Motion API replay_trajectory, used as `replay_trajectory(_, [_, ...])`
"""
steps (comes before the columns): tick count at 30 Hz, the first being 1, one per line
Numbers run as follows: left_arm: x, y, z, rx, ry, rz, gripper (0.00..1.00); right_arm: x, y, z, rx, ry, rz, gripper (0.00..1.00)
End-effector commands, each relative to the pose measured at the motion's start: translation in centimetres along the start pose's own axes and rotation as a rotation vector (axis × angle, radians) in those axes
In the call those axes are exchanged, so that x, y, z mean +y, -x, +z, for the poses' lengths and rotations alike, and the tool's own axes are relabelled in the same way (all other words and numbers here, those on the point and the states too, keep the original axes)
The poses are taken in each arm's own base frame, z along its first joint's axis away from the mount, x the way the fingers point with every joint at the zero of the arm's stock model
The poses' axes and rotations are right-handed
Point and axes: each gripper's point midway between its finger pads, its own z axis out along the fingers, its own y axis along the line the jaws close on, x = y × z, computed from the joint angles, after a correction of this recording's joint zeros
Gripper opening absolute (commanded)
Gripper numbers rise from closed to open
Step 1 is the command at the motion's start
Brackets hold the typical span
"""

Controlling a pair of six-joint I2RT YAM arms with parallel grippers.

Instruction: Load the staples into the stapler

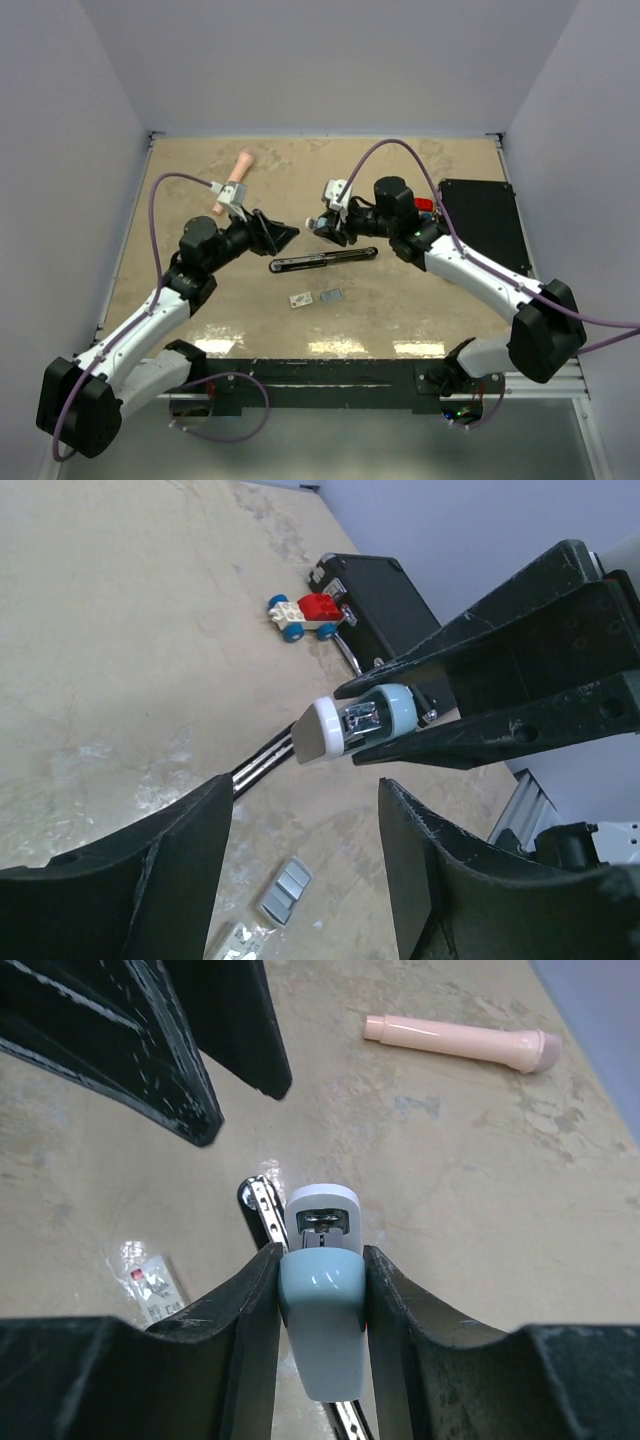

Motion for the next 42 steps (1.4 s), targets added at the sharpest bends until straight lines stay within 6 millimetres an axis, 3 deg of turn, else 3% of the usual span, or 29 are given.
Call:
replay_trajectory(1, [-3.2,2.6,1.6,-0.076,-0.079,0.03,0.64,1.1,2.9,-0.3,-0.111,0.032,-0.037,0.0])
replay_trajectory(9, [-2.4,2.3,3.2,-0.096,0.022,0.066,0.55,1.8,3.0,-0.4,-0.137,0.04,-0.038,0.0])
replay_trajectory(11, [-2.4,2.0,3.4,-0.088,0.027,0.071,0.47,1.8,3.2,-0.4,-0.145,0.041,-0.042,0.0])
replay_trajectory(16, [-2.4,0.9,3.7,-0.059,0.048,0.09,0.4,1.8,3.4,-0.4,-0.155,0.034,-0.046,0.0])
replay_trajectory(28, [-2.3,0.0,4.0,-0.042,0.11,0.144,0.31,1.9,4.1,-0.9,-0.184,0.019,-0.054,0.0])
replay_trajectory(42, [0.2,-0.3,3.1,-0.032,0.315,0.176,0.2,1.3,4.1,-0.8,-0.19,-0.022,-0.045,0.0])
